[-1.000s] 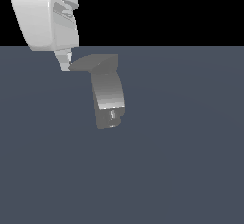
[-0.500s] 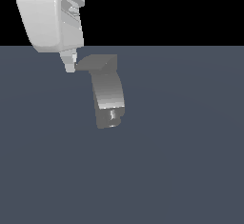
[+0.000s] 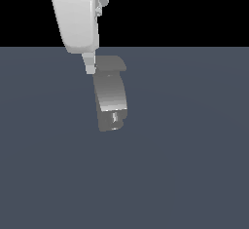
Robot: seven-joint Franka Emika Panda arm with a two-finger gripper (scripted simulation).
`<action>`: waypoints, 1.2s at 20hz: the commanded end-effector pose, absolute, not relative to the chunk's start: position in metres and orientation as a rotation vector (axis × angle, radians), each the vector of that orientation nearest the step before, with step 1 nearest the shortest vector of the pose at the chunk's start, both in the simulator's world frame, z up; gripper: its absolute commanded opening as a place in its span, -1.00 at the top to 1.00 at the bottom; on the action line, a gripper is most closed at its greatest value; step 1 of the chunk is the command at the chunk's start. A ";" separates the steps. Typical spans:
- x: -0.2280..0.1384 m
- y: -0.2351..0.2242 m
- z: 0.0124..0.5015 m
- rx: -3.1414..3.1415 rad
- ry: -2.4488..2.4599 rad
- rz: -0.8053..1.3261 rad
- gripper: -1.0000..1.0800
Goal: Turn on the faucet by rotating a designated handle.
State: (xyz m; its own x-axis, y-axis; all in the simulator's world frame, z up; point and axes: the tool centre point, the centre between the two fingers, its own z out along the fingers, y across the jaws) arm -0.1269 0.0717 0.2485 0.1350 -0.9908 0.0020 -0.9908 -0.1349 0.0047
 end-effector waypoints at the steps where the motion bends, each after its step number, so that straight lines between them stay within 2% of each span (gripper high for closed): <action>1: -0.122 0.044 0.249 2.337 -2.101 0.000 1.00; 9: -0.120 -0.003 0.249 2.333 -2.104 0.000 1.00; 11: -0.120 0.013 0.249 2.358 -2.075 0.001 1.00; 24: -0.082 -0.026 0.248 2.347 -2.088 0.001 1.00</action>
State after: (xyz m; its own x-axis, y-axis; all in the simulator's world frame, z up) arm -0.0885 -0.0202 0.2487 0.1194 -0.9929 0.0008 -0.9928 -0.1194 0.0042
